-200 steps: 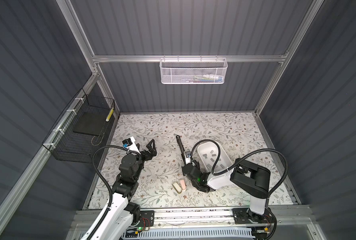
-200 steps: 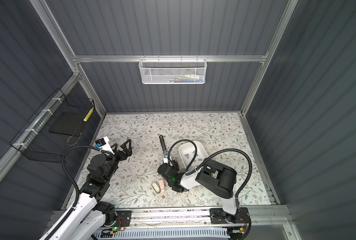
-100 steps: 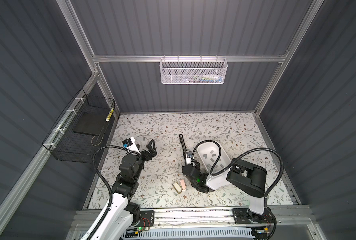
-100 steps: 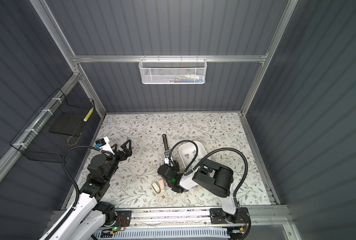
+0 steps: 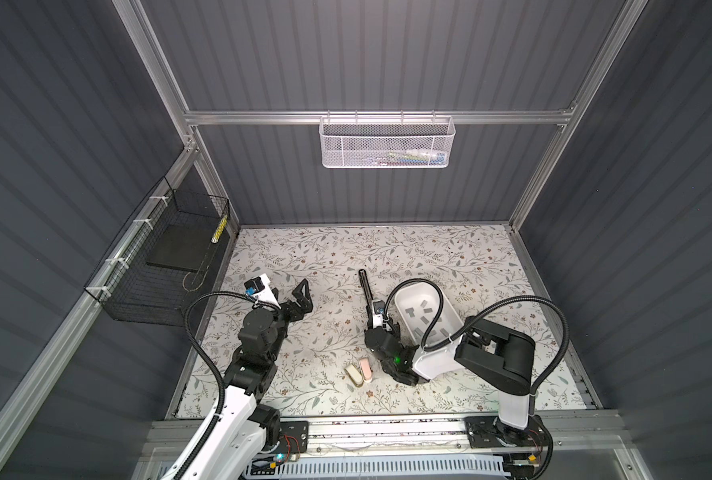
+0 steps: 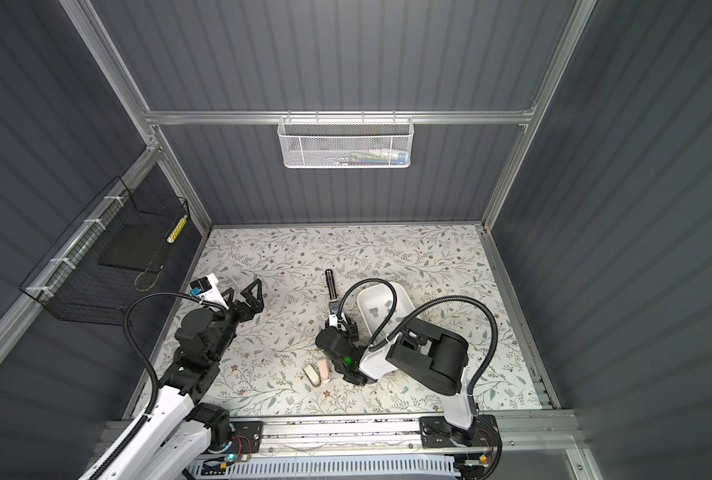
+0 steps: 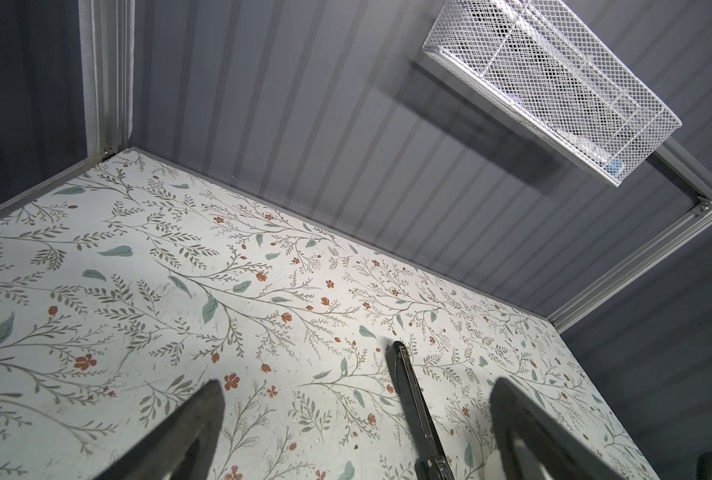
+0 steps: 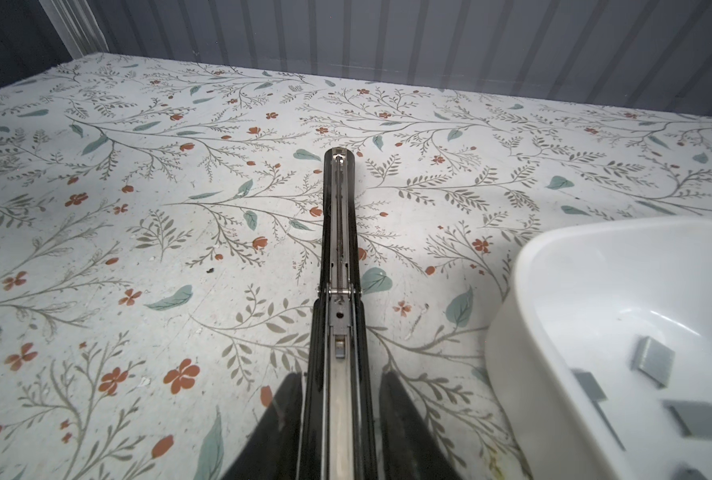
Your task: Load the staples into the stapler
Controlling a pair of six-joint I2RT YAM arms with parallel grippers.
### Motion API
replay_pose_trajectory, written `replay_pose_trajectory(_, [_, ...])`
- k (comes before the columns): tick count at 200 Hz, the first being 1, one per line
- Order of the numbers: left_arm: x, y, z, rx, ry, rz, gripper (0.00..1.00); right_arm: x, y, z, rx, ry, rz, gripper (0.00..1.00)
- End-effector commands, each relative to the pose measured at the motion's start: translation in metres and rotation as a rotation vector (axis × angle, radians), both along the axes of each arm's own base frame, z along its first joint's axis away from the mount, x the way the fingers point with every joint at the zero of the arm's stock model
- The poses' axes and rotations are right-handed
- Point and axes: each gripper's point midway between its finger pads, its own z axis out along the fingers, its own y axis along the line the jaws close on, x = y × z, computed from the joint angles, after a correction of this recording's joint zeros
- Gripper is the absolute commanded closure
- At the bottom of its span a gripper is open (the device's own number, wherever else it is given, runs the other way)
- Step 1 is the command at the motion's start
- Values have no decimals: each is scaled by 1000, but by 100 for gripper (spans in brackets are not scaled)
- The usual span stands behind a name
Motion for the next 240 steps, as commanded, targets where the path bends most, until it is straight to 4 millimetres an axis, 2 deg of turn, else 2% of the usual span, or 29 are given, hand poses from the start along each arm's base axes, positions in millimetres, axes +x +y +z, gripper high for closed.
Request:
replay_pose_trajectory(1, [-2, 4, -2, 17, -3, 15, 0, -5, 5, 37, 43, -33, 36, 57])
replay_pose_trajectory(32, [-1, 4, -2, 25, -1, 16, 0, -17, 13, 87, 49, -43, 169, 38])
replay_pose_trajectory(56, [-2, 4, -1, 34, -7, 14, 0, -21, 8, 125, 17, -47, 209, 32])
replay_pose_trajectory(81, [-1, 1, 0, 38, -14, -1, 0, -23, -18, 171, 49, -104, 224, 26])
replay_pose_trajectory(104, [1, -7, 2, 32, -23, -40, 0, -20, -47, 194, 45, -111, 235, 25])
replay_pose_trajectory(127, [4, -16, 8, 19, -29, -87, 0, -9, -91, 197, 118, -84, 206, 30])
replay_pose_trajectory(141, [6, -30, 17, -5, -37, -155, 0, -1, -120, 194, 186, -77, 175, 30])
replay_pose_trajectory(153, [9, -45, 29, -44, -43, -231, 0, 3, -142, 194, 189, -93, 127, 28])
replay_pose_trajectory(162, [12, -56, 41, -71, -47, -287, 0, 5, -150, 193, 164, -99, 110, 24])
replay_pose_trajectory(181, [26, -72, 62, -118, -9, -349, 0, 10, -164, 183, 125, -64, 57, 16])
replay_pose_trajectory(200, [42, -83, 86, -142, 21, -374, 0, 10, -161, 176, 150, -41, 99, 8])
replay_pose_trajectory(206, [47, -86, 94, -140, 22, -382, 0, 11, -162, 176, 145, -39, 90, 2])
replay_pose_trajectory(227, [61, -94, 123, -47, -23, -417, 0, 13, -166, 175, 124, -21, 75, 1])
replay_pose_trajectory(240, [69, -99, 135, 43, -82, -434, 0, 11, -168, 176, 114, -32, 78, 1])
